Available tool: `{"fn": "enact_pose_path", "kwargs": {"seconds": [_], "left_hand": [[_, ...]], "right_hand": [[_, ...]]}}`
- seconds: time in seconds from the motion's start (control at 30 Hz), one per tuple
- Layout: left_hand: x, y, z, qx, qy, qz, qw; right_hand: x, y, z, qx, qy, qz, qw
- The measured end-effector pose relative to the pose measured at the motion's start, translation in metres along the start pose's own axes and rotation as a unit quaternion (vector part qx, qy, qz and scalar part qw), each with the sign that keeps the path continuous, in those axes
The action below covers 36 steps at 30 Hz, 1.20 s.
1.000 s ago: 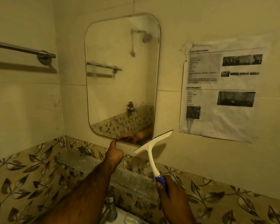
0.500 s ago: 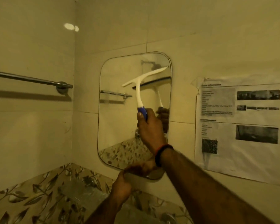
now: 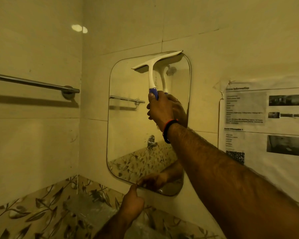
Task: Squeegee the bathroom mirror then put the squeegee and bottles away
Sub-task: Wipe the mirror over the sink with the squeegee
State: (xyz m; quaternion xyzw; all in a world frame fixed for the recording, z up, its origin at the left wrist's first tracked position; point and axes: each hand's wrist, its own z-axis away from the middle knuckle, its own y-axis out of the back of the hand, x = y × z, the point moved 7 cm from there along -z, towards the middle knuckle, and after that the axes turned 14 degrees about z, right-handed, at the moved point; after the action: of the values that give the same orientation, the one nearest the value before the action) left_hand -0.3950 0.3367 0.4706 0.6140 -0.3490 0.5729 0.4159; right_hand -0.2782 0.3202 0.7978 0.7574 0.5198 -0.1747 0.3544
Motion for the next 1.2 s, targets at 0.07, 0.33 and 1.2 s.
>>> {"fn": "enact_pose_path", "kwargs": {"seconds": [0.07,0.33,1.2], "left_hand": [[0.001,0.001,0.001,-0.002,0.002,-0.013,1.0],[0.002,0.003,0.004,-0.01,-0.001,-0.016,1.0],[0.003,0.005,-0.003,0.019,-0.006,-0.033,0.999]], "right_hand": [[0.002,-0.004,-0.002,-0.001,-0.007,-0.005,1.0],[0.021,-0.012,0.01,-0.003,-0.027,-0.011,1.0],[0.182,-0.048,0.189,-0.088,-0.122,-0.001,0.989]]}}
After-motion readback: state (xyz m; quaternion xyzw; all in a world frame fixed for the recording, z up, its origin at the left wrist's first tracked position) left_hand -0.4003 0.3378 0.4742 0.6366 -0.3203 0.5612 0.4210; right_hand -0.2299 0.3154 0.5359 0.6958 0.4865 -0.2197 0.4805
